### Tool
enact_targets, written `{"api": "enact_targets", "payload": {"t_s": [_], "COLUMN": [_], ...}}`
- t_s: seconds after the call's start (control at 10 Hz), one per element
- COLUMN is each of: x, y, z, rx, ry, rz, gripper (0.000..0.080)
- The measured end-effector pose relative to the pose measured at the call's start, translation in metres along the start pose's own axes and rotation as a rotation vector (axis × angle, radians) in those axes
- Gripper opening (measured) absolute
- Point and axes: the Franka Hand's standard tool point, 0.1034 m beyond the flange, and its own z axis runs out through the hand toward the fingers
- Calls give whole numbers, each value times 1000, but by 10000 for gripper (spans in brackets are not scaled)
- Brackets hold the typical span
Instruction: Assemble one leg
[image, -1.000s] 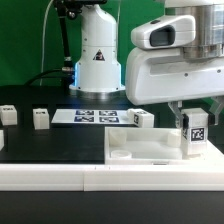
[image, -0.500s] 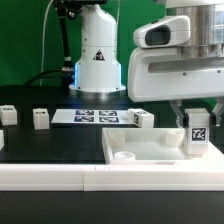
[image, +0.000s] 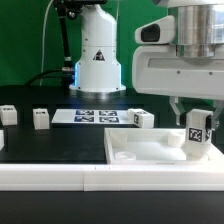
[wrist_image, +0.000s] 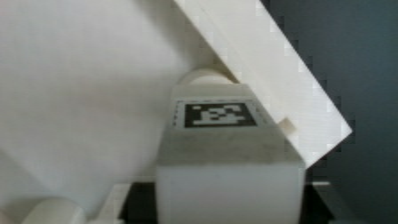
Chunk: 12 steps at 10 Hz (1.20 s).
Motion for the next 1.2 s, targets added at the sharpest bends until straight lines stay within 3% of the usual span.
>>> {"api": "enact_targets", "payload": {"t_s": [0.4,0.6,0.7,0.8,1.0,1.2], "x": [-3,-2,-2,-3,-3,-2], "y": [0,1,0,0,-1,-1], "z": [0,0,0,0,0,0], "rx": [-19,-10,-6,-6,-7,-7], "ry": [23,11,5,5,4,5], "rz": [466,553,610,576,509,281], "gripper": [291,291,344,344,614,639]}}
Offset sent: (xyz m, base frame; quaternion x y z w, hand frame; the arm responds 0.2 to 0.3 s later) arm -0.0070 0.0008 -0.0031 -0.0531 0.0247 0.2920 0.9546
